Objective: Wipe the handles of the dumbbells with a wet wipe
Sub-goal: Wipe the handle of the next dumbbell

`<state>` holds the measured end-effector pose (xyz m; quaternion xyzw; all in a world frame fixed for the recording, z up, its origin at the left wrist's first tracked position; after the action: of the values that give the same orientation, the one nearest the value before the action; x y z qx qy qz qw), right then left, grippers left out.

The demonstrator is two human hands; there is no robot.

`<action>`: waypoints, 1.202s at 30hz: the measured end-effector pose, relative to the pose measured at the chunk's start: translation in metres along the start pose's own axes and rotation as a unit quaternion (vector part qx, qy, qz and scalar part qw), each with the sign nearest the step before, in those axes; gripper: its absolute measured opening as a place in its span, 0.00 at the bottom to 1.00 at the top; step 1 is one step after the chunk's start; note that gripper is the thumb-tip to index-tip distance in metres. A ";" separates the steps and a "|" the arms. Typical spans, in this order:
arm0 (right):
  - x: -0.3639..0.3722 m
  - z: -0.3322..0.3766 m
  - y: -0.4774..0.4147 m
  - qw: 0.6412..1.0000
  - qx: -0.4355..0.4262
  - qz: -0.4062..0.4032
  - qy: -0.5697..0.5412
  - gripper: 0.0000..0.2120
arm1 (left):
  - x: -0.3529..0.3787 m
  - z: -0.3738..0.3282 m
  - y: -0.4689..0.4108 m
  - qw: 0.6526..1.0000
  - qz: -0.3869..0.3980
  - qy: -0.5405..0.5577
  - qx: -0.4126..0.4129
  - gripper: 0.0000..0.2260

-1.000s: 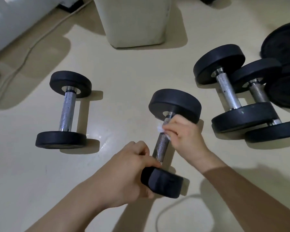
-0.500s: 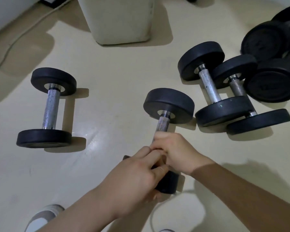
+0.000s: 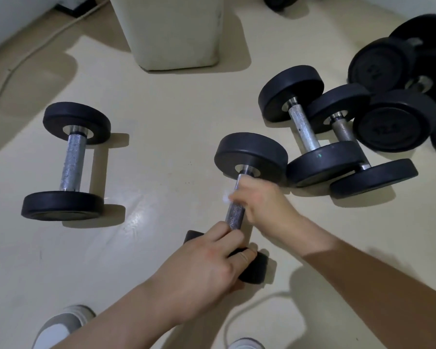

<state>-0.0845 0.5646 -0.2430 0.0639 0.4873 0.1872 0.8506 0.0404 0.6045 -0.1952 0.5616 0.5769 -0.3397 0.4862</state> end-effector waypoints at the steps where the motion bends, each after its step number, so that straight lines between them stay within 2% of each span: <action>1: 0.009 0.013 0.009 0.998 -0.026 0.050 -0.007 0.10 | -0.001 0.002 0.001 1.000 0.003 0.006 -0.003 0.19; 2: 0.015 0.019 0.014 0.995 -0.038 0.094 0.004 0.11 | -0.001 0.004 0.002 1.000 0.006 0.014 -0.004 0.19; 3: 0.013 0.014 0.011 0.995 -0.020 0.100 0.019 0.11 | -0.001 0.006 0.003 1.000 0.009 0.025 -0.004 0.21; 4: 0.003 0.003 0.002 0.998 0.008 0.062 0.028 0.10 | 0.000 0.007 0.004 0.999 0.017 0.037 -0.004 0.22; 6: -0.018 -0.020 -0.009 0.994 0.064 -0.089 -0.028 0.07 | -0.001 0.013 0.007 0.998 0.036 0.054 -0.013 0.25; 7: -0.017 -0.017 -0.010 0.988 0.058 -0.128 -0.064 0.07 | -0.002 0.018 0.009 0.998 0.039 0.052 -0.021 0.25; 8: -0.007 -0.006 -0.007 0.990 0.032 -0.110 -0.083 0.07 | -0.004 0.022 0.011 0.998 0.042 0.047 -0.028 0.26; 11: 0.018 0.029 0.004 0.997 -0.042 0.042 -0.057 0.10 | -0.009 0.033 0.018 0.996 0.046 0.067 -0.048 0.24; 12: 0.015 0.022 -0.003 0.998 -0.033 0.040 -0.037 0.08 | -0.009 0.036 0.021 0.994 0.046 0.082 -0.051 0.24; 14: -0.011 -0.003 -0.024 0.996 0.026 -0.088 -0.021 0.07 | -0.010 0.042 0.027 0.992 0.039 0.105 -0.054 0.23; 15: -0.015 -0.008 -0.029 0.992 0.066 -0.110 -0.014 0.08 | -0.010 0.045 0.029 0.991 0.031 0.117 -0.058 0.23; 16: -0.007 -0.005 -0.032 0.994 0.071 -0.083 -0.001 0.08 | -0.011 0.048 0.032 0.989 0.022 0.130 -0.062 0.22; 18: 0.018 0.028 -0.023 0.999 -0.025 0.046 0.003 0.07 | -0.012 0.053 0.036 0.982 0.000 0.169 -0.079 0.19; 19: 0.025 0.039 -0.017 0.993 -0.046 0.109 -0.005 0.06 | -0.012 0.055 0.037 0.977 -0.013 0.191 -0.093 0.17; 20: 0.023 0.037 -0.018 0.992 -0.041 0.123 0.001 0.04 | -0.012 0.057 0.038 0.971 -0.026 0.210 -0.108 0.16; 21: 0.012 0.029 -0.027 0.997 -0.015 0.081 0.011 0.05 | -0.012 0.059 0.038 0.966 -0.036 0.223 -0.122 0.14; 23: -0.014 0.005 -0.046 0.997 0.055 -0.055 0.029 0.09 | -0.011 0.062 0.037 0.962 -0.042 0.233 -0.135 0.13; 24: -0.013 0.004 -0.050 0.995 0.072 -0.060 0.037 0.08 | -0.011 0.064 0.037 0.962 -0.038 0.233 -0.140 0.13; 25: -0.006 0.014 -0.047 0.997 0.059 -0.028 0.044 0.07 | -0.011 0.065 0.037 0.961 -0.029 0.233 -0.144 0.13; 27: 0.014 0.044 -0.027 0.998 -0.036 0.050 -0.001 0.06 | -0.014 0.068 0.036 0.959 -0.015 0.242 -0.150 0.14; 29: 0.016 0.042 -0.017 0.995 -0.040 0.082 -0.027 0.06 | -0.016 0.071 0.034 0.953 -0.003 0.256 -0.164 0.17; 32: -0.007 -0.005 -0.035 0.995 0.064 -0.075 -0.032 0.13 | -0.016 0.076 0.027 0.950 0.010 0.252 -0.182 0.20; 33: -0.005 -0.005 -0.036 0.991 0.072 -0.105 -0.033 0.14 | -0.015 0.078 0.026 0.949 0.013 0.252 -0.189 0.20; 34: 0.003 0.005 -0.034 0.993 0.046 -0.101 -0.033 0.14 | -0.014 0.080 0.026 0.948 0.014 0.252 -0.194 0.19; 36: 0.025 0.036 -0.020 0.998 -0.051 -0.021 -0.006 0.13 | -0.013 0.083 0.026 0.946 0.011 0.254 -0.202 0.16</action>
<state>-0.0375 0.5579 -0.2503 0.0116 0.4732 0.1937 0.8593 0.0795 0.5259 -0.2040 0.5258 0.7317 -0.0566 0.4301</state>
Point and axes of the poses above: each hand's wrist, its own y-axis away from the middle knuckle, its own x-axis out of the palm, z = x × y, the point moved 6 cm from there along -y, towards the middle knuckle, and after that the axes turned 12 degrees about z, right-handed, at the moved point
